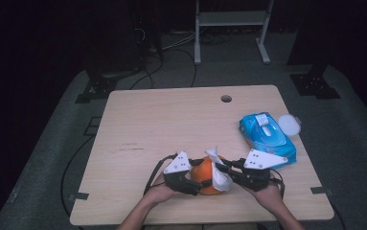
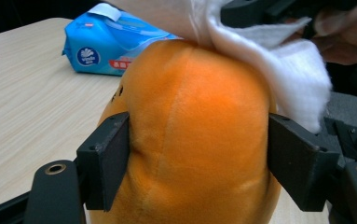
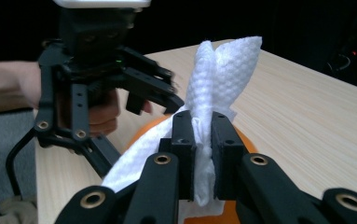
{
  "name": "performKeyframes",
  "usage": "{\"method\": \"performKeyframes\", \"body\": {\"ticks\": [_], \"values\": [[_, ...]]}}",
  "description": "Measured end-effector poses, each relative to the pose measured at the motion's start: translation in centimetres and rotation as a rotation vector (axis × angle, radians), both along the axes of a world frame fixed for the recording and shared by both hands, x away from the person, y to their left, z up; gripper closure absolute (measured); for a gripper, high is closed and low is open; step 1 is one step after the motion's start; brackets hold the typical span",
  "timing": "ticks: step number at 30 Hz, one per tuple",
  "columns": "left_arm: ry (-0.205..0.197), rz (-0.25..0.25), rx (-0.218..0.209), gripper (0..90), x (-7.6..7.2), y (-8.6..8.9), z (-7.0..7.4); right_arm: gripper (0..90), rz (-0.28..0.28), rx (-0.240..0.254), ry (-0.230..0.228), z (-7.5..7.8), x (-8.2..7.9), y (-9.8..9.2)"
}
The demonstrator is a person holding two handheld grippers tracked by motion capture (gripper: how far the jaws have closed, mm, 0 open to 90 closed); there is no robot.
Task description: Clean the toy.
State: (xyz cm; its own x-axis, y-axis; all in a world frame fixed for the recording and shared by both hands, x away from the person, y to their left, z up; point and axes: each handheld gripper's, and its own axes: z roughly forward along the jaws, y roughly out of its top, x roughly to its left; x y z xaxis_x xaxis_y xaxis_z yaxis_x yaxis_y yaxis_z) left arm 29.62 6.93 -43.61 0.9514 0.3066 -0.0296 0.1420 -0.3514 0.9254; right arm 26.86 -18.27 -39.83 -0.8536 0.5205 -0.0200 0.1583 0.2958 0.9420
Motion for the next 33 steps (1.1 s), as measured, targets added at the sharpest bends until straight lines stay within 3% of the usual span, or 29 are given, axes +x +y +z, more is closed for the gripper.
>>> {"method": "performKeyframes", "body": {"ticks": [1,3,5,7,10,15,19,23,24,26,28,30,33], "values": [[0.000,-0.014,-0.001,22.6,0.1,0.2,0.1,80.7,0.002,-0.025,-0.013,0.0,-0.1,0.2],[0.028,-0.020,-0.025,17.5,0.4,0.8,0.4,80.7,0.005,-0.023,-0.008,-0.2,0.2,-0.1],[0.057,0.000,-0.005,17.3,0.8,0.9,0.4,80.6,-0.011,-0.021,-0.003,-0.4,0.6,-0.8],[0.044,0.014,-0.001,24.6,0.8,0.8,0.1,80.6,-0.021,-0.014,0.010,-0.3,0.8,-1.5],[0.033,0.033,0.010,29.3,0.7,0.5,0.1,80.7,-0.028,-0.026,-0.006,-0.1,0.1,-1.6],[0.101,0.088,-0.033,30.6,1.3,0.9,-0.2,80.7,0.014,-0.068,-0.057,0.1,-0.9,-0.3],[0.070,0.045,-0.015,30.9,0.7,0.6,-0.1,80.6,-0.009,-0.084,-0.061,0.0,-0.4,-0.7],[0.026,-0.045,0.021,28.6,0.4,0.3,-0.1,80.7,-0.072,-0.068,-0.043,-0.4,0.4,-2.1],[0.020,-0.034,0.022,26.6,0.4,0.3,-0.1,80.7,-0.074,-0.070,-0.036,-0.4,0.4,-2.3],[0.054,0.018,0.044,17.1,0.7,-0.1,-0.2,80.7,-0.052,-0.055,-0.011,-0.3,0.3,-2.3],[0.075,0.008,0.075,10.9,0.9,-0.7,-0.7,80.7,-0.019,-0.053,-0.012,0.0,-0.1,-1.6],[0.032,-0.003,0.078,16.4,0.4,-0.8,-0.8,80.7,0.001,-0.086,-0.047,0.1,-0.8,-0.5],[-0.003,-0.008,0.081,28.4,0.0,-0.8,-0.7,80.7,0.007,-0.088,-0.063,0.4,-0.8,-0.2]]}}
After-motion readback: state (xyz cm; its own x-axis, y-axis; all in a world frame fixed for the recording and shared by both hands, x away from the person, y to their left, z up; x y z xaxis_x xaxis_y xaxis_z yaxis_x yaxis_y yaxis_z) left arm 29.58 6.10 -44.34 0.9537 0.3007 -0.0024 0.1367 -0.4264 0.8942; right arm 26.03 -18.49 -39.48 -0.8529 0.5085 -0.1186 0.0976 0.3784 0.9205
